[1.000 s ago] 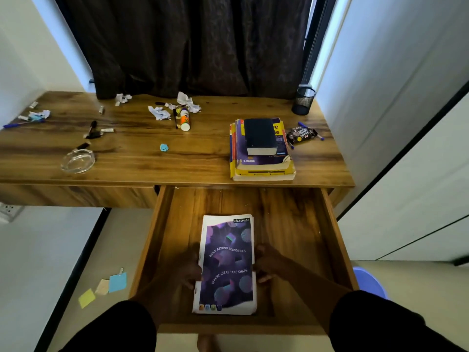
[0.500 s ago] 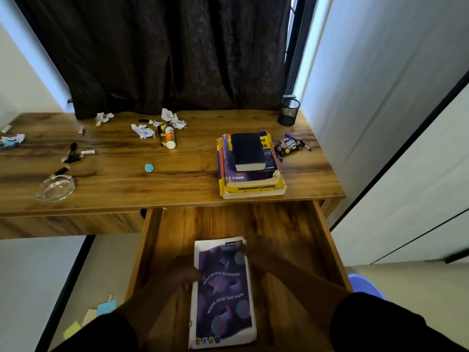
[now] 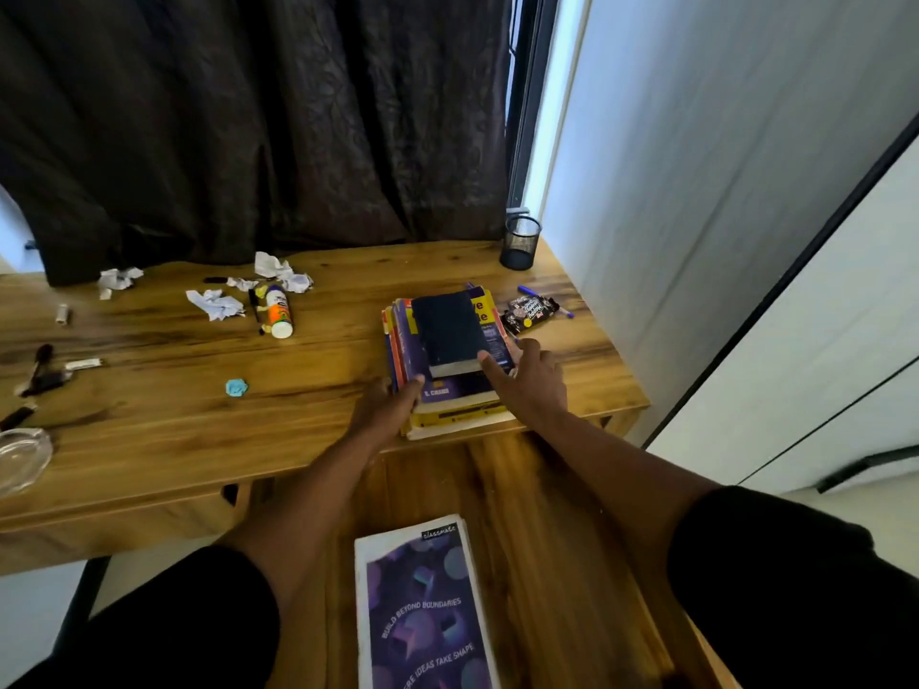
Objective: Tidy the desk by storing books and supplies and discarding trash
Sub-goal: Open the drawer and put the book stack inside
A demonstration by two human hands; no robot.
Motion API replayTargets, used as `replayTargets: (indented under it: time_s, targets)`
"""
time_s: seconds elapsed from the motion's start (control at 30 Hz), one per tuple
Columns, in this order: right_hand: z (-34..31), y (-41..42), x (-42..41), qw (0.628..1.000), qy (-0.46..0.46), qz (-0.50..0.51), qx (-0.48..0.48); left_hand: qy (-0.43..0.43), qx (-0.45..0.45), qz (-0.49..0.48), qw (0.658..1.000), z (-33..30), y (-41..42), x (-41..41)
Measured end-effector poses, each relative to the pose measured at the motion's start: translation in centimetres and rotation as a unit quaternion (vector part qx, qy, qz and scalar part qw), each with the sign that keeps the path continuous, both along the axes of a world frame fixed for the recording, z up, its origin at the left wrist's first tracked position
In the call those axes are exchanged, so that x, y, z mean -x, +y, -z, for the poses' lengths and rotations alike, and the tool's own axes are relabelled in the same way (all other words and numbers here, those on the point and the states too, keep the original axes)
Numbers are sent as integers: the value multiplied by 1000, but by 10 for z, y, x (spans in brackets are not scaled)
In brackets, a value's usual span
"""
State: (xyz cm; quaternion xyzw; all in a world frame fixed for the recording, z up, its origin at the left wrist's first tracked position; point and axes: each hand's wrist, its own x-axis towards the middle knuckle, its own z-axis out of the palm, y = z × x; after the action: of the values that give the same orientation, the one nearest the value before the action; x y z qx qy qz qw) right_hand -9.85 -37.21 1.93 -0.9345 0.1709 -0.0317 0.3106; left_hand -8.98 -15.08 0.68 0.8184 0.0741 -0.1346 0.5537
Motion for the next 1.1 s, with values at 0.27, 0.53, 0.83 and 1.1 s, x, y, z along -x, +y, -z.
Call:
replayTargets:
  time_s: [0.27,0.53,0.83,1.1]
  targets:
    - [8,-23,-56,954,153,15,-258,83,96,-101,987,16,-32,-46]
    - [36,-42,-75,931,181,0,-316,137,199,-137,961,14,-43,-55]
    - [37,-50,-61,922,224,-50,-311,176,228,-146,946,4,-45,-23]
    - [13,-47,-10,914,290,-87,-272,157,204,-177,950,9,-40,25]
